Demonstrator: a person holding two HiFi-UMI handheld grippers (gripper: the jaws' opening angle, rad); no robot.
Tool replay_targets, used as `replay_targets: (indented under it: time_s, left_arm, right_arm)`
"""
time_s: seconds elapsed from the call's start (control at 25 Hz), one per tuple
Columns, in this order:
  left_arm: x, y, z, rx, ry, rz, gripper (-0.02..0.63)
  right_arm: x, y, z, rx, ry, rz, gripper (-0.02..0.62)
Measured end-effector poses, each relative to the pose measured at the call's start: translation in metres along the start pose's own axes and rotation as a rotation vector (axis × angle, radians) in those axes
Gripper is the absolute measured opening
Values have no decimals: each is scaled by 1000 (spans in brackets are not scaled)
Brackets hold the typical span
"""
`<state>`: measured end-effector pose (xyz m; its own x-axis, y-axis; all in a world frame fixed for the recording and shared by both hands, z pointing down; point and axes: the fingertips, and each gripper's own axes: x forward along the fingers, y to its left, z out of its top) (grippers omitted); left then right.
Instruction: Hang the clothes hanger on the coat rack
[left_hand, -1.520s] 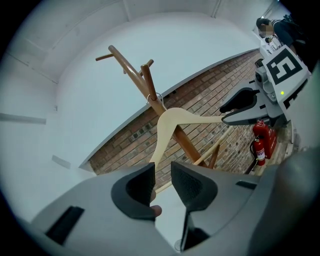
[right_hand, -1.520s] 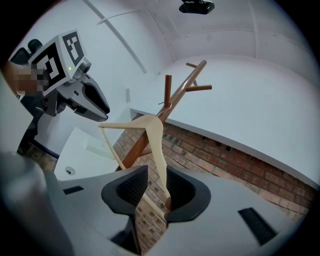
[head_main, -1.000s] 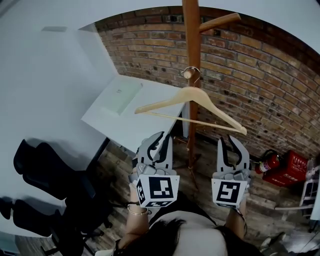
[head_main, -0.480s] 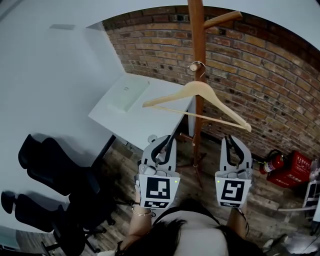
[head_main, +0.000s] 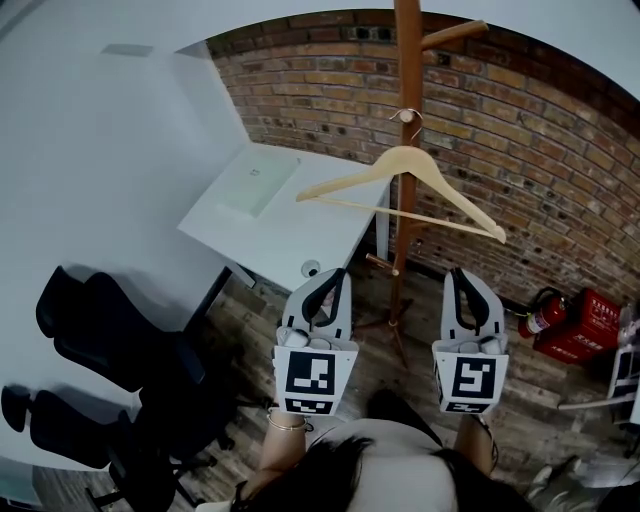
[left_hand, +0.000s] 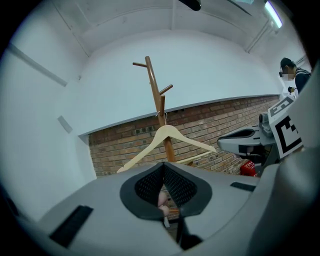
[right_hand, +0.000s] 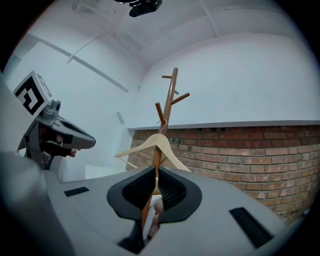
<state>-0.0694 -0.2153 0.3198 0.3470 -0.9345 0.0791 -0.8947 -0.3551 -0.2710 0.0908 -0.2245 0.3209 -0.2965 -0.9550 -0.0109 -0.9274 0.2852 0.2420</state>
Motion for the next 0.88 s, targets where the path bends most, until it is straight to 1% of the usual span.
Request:
replay_targets:
  time_s: [0.12,0.24,0.48,0.88]
  left_arm:
    - [-13,-2,-3,-13,-6,-3,11]
    - [-26,-2,-8,-25,-7,-4,11]
    - [-55,-10,-10,-44,-13,-17,11]
    - [-101,-29,-14,-77,-19,-20,11]
  right_arm:
    - [-12,6,-5,27,13,-12,44]
    - [-25,17,-7,31,19,-15,41]
    - [-56,35,-3,79,21,-8,40]
    - [-104,53,1,110,27,-3,37]
